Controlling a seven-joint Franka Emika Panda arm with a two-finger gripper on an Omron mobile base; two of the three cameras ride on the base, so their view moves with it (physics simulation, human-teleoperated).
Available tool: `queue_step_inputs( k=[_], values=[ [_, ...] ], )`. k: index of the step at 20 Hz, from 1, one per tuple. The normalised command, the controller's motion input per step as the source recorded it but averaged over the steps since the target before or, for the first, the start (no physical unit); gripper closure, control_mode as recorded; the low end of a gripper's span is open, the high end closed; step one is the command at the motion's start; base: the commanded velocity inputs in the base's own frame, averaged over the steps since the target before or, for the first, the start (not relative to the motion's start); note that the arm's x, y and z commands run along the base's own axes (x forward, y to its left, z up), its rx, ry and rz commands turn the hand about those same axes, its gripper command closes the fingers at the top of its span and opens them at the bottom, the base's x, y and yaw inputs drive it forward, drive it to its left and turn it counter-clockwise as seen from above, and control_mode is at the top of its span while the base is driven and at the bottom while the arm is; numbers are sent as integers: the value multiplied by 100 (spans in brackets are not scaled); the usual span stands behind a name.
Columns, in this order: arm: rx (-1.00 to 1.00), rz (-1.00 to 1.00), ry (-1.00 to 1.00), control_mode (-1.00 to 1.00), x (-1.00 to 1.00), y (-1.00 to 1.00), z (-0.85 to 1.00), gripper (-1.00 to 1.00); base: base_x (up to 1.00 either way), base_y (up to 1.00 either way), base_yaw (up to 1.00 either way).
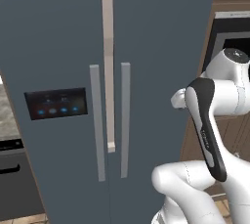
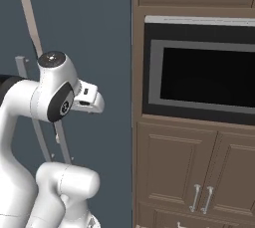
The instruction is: Open the freezer door, pick up the ice cube tray from the freezer, and place it on the dining counter.
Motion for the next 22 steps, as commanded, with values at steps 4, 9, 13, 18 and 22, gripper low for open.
queue_step_inputs(
  k=[4, 9, 13, 18, 22],
  values=[
    [0, 0, 0, 100, 0, 0, 0, -100, 10, -16, 0],
    [0, 0, 0, 100, 0, 0, 0, -100, 0, -34, -1],
    [0, 0, 0, 100, 0, 0, 0, -100, 0, -22, -1],
    [0, 0, 0, -100, 0, 0, 0, -100, 3, -11, 0],
    [0, 0, -2, -100, 0, 19, -3, -100, 0, 0, 0]
  ],
)
